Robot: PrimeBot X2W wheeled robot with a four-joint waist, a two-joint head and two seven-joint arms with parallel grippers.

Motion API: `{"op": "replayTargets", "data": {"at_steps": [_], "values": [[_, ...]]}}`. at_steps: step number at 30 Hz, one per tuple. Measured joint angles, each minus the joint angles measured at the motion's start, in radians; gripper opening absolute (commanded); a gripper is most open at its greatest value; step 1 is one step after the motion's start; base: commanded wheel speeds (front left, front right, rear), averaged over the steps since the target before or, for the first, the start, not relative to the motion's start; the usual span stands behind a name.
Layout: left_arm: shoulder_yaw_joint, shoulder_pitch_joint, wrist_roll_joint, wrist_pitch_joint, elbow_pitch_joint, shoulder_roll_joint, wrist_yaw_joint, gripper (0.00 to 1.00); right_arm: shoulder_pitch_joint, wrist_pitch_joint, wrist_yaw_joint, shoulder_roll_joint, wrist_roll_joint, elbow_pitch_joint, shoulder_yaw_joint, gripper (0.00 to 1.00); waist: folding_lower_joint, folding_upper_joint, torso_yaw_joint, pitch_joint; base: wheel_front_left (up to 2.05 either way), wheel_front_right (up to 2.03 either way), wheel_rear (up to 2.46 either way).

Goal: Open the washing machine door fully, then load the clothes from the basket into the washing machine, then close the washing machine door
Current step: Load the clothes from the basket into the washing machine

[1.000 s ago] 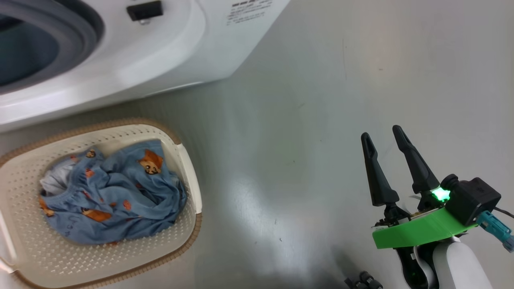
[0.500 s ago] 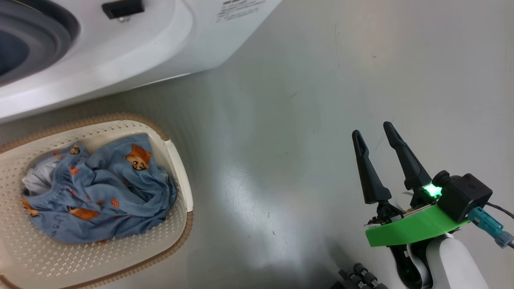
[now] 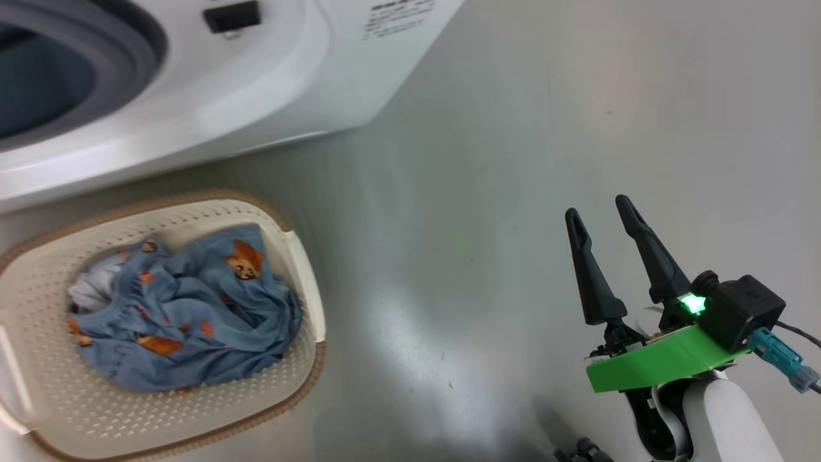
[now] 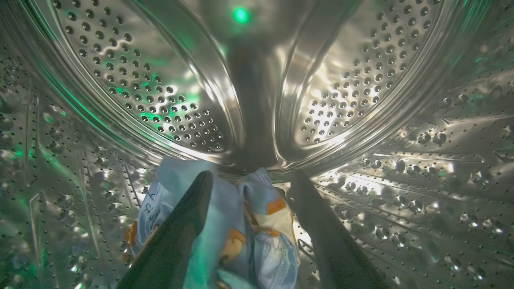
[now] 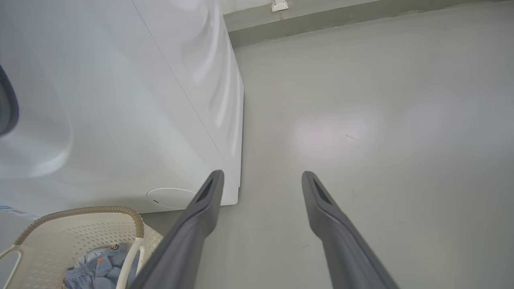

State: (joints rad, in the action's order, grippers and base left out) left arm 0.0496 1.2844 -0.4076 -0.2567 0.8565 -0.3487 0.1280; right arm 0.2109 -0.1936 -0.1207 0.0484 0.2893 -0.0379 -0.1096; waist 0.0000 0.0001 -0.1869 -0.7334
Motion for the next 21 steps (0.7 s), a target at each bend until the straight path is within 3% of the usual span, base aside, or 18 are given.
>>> {"op": "replayTargets", "data": {"at_steps": [11,21], "values": [[0.097,-0.201,-0.04,0.0,-0.084,0.054,0.0,1.0,-0.002,0.059,0.0,0.001,-0.028,-0.025,0.029,1.0,0.0,0.0,0.075,0.104,0.0,0.0,0.0],[0.183,-0.394,-0.073,0.0,-0.192,0.056,0.0,1.0,-0.012,0.102,0.0,0.001,-0.042,-0.04,0.037,1.0,0.0,0.0,0.137,0.199,0.0,0.0,0.0]]}}
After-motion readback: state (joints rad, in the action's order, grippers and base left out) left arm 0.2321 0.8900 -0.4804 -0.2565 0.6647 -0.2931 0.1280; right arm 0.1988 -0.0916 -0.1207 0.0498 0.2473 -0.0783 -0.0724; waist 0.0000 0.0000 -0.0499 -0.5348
